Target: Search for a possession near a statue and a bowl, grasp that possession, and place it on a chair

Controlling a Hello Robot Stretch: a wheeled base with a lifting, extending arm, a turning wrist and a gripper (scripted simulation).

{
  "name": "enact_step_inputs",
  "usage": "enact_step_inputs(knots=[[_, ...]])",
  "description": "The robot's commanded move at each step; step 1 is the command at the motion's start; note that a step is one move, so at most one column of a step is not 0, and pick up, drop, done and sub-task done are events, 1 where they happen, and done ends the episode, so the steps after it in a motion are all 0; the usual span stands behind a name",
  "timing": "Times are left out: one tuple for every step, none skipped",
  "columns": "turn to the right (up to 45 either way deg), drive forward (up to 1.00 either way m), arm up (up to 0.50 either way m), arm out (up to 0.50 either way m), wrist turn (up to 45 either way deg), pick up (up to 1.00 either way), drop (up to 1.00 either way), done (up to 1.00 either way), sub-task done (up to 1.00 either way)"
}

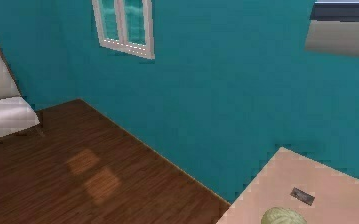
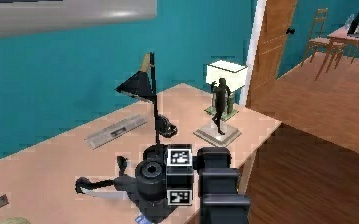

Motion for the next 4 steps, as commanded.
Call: enact_step_inputs(knots=[[0.0,0.00,0.00,0.00,18.0,0.00,0.00,0.00,0.00],[0.0,0.00,-0.30,0.00,0.0,0.00,0.00,0.00,0.00],[0.0,0.00,0.00,0.00,0.0,1.00,0.00,0.00,0.00],[0.0,0.00,0.10,0.00,0.0,0.00,0.00,0.00,0.00]])
